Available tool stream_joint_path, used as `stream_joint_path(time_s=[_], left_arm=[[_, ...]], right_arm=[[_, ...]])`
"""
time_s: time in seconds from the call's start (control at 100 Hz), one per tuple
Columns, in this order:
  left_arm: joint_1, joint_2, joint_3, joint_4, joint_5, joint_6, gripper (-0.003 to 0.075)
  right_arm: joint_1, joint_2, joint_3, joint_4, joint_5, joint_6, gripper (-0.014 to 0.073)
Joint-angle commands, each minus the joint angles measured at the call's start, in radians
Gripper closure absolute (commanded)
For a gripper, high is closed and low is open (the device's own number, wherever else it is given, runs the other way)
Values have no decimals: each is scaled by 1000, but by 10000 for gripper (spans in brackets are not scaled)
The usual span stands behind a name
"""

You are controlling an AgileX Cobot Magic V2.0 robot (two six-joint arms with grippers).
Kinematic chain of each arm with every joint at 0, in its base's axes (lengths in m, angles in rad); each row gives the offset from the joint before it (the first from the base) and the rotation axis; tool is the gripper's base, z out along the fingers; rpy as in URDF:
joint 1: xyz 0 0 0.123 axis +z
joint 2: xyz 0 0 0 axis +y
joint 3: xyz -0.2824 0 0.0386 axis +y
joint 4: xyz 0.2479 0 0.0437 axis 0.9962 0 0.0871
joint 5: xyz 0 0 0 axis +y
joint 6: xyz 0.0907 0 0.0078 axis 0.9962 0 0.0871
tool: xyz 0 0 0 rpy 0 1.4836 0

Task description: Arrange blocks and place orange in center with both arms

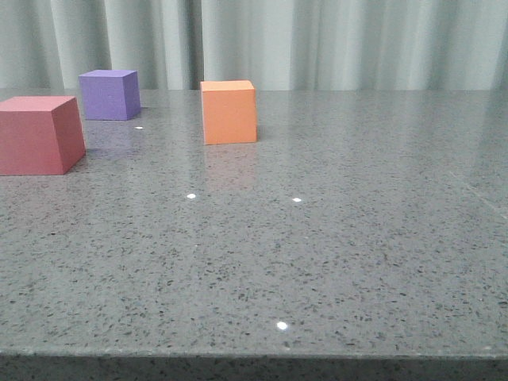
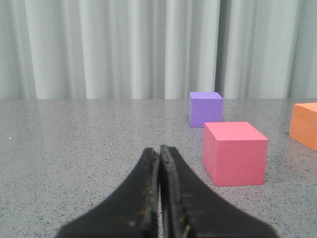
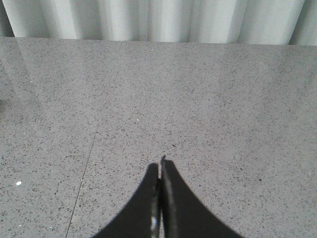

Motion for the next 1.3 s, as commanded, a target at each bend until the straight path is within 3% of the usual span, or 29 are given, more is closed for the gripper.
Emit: stream_joint_path(time_s=[0.0,0.66,0.83,1.11,1.29], left_arm=[[3,-37,45,0,-82,-3,741],[3,-35,-15,-52,-58,-3,741],[3,65,-236,-182,166,-3,741],[3,473,-750,-176,637,0,741],[3,702,-994,-140,805,5,741]], right_arm=[[-6,2,-24,-20,-67,-9,662],[-6,2,-24,-20,-67,-9,662],[-6,2,-24,-20,-67,-9,662],[-6,2,-24,-20,-67,-9,662],[-6,2,-24,-20,-67,-9,662]])
